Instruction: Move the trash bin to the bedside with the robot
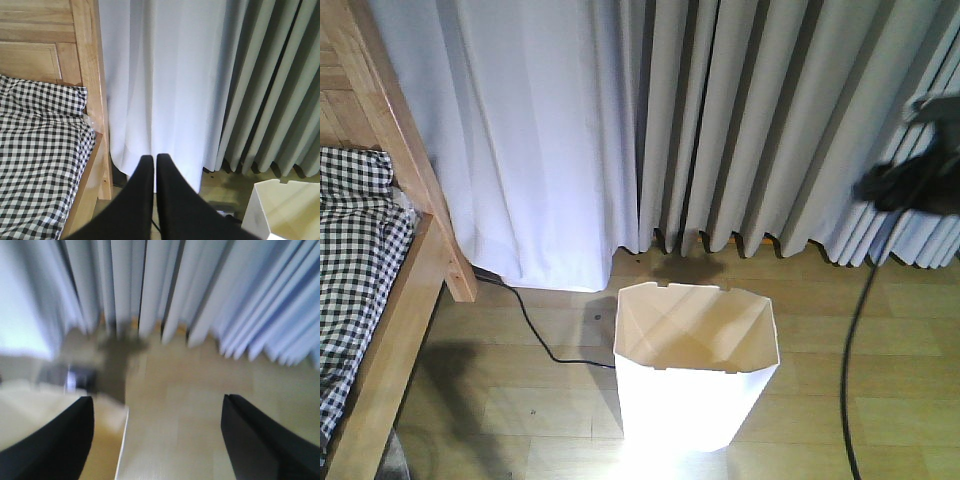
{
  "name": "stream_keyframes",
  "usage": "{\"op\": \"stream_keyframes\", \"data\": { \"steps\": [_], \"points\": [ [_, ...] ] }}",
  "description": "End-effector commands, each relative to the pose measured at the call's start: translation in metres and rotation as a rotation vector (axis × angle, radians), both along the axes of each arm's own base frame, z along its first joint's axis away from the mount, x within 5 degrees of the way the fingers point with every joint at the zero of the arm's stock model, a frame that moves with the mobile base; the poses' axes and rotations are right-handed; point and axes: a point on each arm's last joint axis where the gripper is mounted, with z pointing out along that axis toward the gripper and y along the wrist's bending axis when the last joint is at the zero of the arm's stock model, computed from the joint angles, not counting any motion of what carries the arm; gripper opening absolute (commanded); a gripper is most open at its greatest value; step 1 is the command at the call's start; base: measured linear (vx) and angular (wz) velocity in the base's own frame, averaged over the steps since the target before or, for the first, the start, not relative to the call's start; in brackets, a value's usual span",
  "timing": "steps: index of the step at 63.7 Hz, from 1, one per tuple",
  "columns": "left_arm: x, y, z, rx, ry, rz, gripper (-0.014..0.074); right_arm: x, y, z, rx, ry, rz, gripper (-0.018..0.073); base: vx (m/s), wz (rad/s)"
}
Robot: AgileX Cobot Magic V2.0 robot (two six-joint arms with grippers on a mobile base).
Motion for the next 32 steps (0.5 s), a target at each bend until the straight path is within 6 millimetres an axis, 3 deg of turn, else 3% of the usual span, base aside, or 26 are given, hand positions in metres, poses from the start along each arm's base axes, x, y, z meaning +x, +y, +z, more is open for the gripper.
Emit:
{"op": "stream_keyframes", "data": {
  "steps": [1,7,17,23,32],
  "points": [
    [0.003,0.000,0.004,-0.006,-0.052,-0.002,-0.0006,-0.022,0.001,0.054,-0.026,-0.188,-0.012,0.0522,0.00,0.00],
    [0.003,0.000,0.004,-0.006,-0.052,-0.002,-0.0006,-0.052,0.006,0.083,-0.023,-0.292,-0.004,0.0522,0.00,0.00],
    [0.003,0.000,0.004,-0.006,-0.052,-0.002,-0.0006,-0.108,0.013,0.112,0.034,-0.467,-0.037,0.0522,0.00,0.00],
    [0.003,0.000,0.004,-0.006,-0.052,-0.002,-0.0006,-0.139,0.016,0.118,0.029,-0.552,-0.038,0.0522,0.00,0.00],
    [0.003,0.000,0.004,-0.006,-0.052,-0.002,-0.0006,-0.179,0.021,0.108,0.040,-0.627,-0.034,0.0522,0.00,0.00]
  ]
}}
